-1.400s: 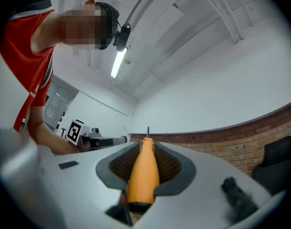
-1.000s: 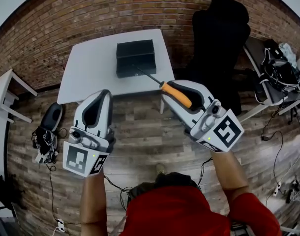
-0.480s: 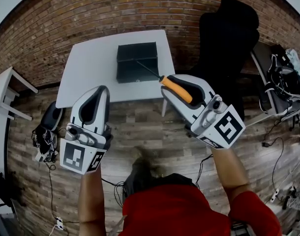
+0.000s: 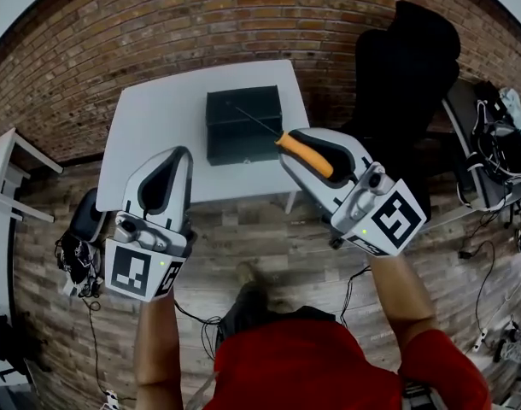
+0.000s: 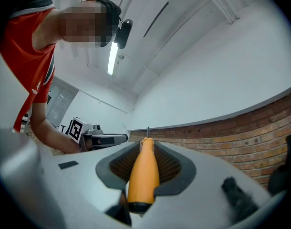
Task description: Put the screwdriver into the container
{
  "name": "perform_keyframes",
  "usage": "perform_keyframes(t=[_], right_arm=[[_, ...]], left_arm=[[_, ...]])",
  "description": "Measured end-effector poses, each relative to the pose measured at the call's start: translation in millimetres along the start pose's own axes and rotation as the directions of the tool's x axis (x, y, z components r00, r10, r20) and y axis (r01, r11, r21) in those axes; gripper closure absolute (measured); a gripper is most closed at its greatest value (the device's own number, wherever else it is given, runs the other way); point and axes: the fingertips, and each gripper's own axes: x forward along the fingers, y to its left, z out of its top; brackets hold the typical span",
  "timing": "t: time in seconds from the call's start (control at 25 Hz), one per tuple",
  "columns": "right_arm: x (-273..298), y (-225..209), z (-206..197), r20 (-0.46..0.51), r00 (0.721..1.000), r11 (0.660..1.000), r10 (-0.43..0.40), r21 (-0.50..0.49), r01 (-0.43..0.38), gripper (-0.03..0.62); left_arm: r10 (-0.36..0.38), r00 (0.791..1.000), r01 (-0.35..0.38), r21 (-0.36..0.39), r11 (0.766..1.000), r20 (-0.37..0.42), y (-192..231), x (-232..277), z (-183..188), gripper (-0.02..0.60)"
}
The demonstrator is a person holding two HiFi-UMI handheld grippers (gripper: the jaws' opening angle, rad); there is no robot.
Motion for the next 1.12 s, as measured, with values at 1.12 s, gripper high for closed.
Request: perform_keyframes(t=[1.12], right_arm=[[126, -72, -167, -0.385, 0.923, 0.996, 0.031, -0.063, -0.060, 0.488]], left_arm=[[-0.135, 0.990, 0.132, -0.084, 0.988, -0.030, 131, 86, -144, 0.571]])
